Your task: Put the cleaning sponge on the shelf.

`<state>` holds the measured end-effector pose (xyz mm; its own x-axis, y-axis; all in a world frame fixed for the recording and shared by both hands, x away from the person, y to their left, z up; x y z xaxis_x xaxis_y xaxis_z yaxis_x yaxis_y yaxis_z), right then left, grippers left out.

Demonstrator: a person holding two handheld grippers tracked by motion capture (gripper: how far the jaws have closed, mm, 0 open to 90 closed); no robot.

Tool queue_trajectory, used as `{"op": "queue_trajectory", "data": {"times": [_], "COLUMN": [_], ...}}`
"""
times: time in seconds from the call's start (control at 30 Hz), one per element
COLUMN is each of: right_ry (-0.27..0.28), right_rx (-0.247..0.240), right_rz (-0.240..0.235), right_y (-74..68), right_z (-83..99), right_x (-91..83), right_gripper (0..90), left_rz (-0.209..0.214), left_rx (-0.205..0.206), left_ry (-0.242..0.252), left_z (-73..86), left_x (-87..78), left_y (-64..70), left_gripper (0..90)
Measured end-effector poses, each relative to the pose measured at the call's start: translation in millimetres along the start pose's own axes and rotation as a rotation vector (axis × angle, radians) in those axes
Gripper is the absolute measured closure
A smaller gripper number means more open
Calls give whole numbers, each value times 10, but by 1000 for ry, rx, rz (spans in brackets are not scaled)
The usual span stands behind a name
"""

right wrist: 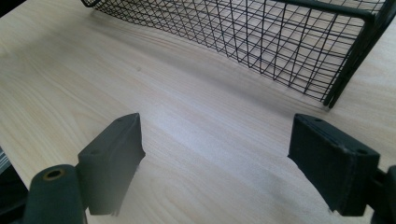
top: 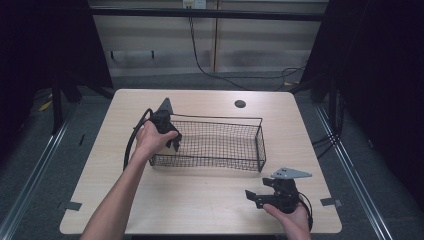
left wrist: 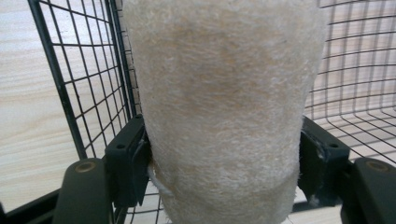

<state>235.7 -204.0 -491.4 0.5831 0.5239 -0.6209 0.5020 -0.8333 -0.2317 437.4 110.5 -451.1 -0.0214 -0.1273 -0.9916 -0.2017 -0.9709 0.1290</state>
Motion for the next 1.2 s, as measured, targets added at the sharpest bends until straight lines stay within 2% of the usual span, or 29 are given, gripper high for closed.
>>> {"op": "queue_trajectory", "data": {"times": [0.2, 0.3, 0.5, 0.87, 1.2], "right_ry": [-3, -1, -1, -1, 0], "right_rx": [1, -1, 0, 1, 0], "right_rz": [-2, -3, -4, -3, -5], "right_y": [2, 0, -1, -2, -5], "right_z": [1, -1, 0, 0, -1], "right_x": [5, 4, 3, 1, 1], "right_gripper": [174, 174, 174, 174, 174], "left_rz": [-17, -33, -58, -62, -59], "left_rx": [-10, 10, -8, -27, -14], "left_ry": [-11, -28, -39, -53, -66], "left_z": [4, 10, 21, 22, 22], "left_x": [80, 117, 197, 256, 280], "left_y": [2, 0, -26, 10, 35], "left_gripper": [306, 306, 304, 300, 264]}}
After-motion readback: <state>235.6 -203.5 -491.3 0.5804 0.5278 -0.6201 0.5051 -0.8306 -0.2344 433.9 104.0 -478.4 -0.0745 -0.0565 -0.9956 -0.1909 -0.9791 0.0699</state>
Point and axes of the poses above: each handheld gripper's, and its own axes: x roughly forward along the jaws, z roughly out of its underside, y roughly to its right, the point moved 4 cm from there along x, roughly forward along the jaws, and after that the axes turned 1 degree about y, right-handed, at the moved point
